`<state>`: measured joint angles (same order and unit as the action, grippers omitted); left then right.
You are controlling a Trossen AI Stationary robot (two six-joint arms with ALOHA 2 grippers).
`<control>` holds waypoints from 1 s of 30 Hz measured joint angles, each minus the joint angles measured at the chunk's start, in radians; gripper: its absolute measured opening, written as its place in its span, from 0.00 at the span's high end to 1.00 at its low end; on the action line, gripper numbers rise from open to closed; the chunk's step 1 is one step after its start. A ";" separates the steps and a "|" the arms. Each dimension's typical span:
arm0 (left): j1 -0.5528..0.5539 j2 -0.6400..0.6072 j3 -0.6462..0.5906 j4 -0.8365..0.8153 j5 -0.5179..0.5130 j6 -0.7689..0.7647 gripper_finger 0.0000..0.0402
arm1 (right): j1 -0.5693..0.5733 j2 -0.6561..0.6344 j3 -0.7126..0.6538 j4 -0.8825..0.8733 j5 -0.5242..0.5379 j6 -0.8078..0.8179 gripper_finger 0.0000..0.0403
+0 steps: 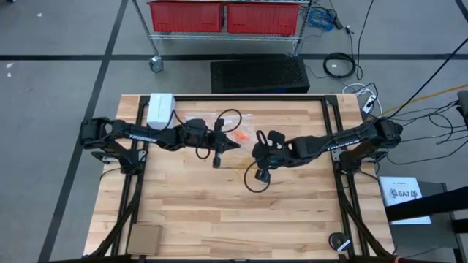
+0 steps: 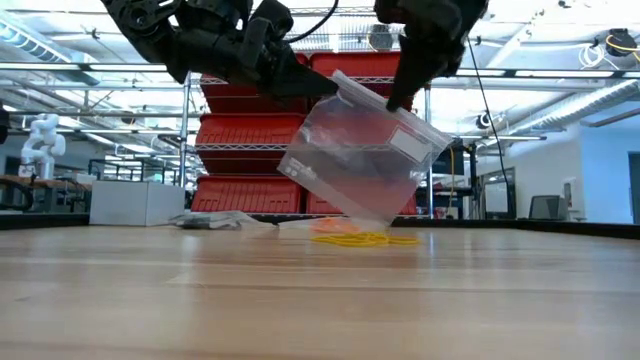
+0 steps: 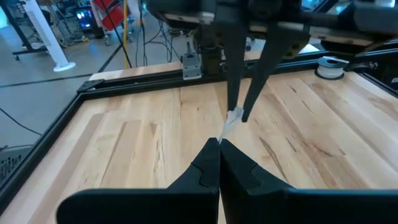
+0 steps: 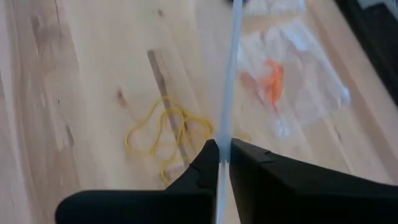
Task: Sort rubber bands
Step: Open the bottom transparent zip bag
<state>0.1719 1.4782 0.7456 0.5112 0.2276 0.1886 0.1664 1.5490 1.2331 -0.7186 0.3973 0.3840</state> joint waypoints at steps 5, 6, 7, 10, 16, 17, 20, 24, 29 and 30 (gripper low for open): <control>0.000 -0.021 0.000 0.000 0.000 0.000 1.00 | 0.026 0.000 0.000 -0.075 -0.002 0.065 0.99; 0.000 -0.024 0.000 0.000 0.000 0.000 1.00 | 0.030 0.000 0.000 -0.086 -0.003 0.076 0.99; 0.001 -0.026 0.000 -0.001 0.000 0.000 1.00 | 0.034 0.000 0.000 -0.097 -0.003 0.085 0.99; 0.001 -0.032 0.000 -0.007 0.000 0.000 1.00 | 0.044 0.000 0.000 -0.127 -0.004 0.111 0.99; 0.001 -0.033 0.000 -0.007 0.000 0.000 1.00 | 0.052 0.000 0.000 -0.185 -0.006 0.155 0.99; 0.001 -0.033 0.000 -0.008 0.000 0.000 1.00 | 0.052 0.000 0.000 -0.190 -0.008 0.159 0.99; 0.002 -0.033 0.000 -0.008 0.000 0.001 1.00 | 0.052 0.000 0.000 -0.205 -0.011 0.176 0.99; 0.004 -0.033 0.000 -0.009 -0.001 0.001 1.00 | 0.057 0.000 0.000 -0.224 -0.011 0.185 0.98; 0.003 -0.033 0.000 -0.012 -0.001 0.001 1.00 | 0.059 0.000 0.000 -0.247 -0.014 0.216 0.97; 0.004 -0.033 0.000 -0.012 -0.001 0.001 1.00 | 0.059 0.000 -0.001 -0.250 -0.014 0.223 0.96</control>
<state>0.1757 1.4448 0.7452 0.4995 0.2268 0.1896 0.2256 1.5486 1.2324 -0.9691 0.3832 0.6070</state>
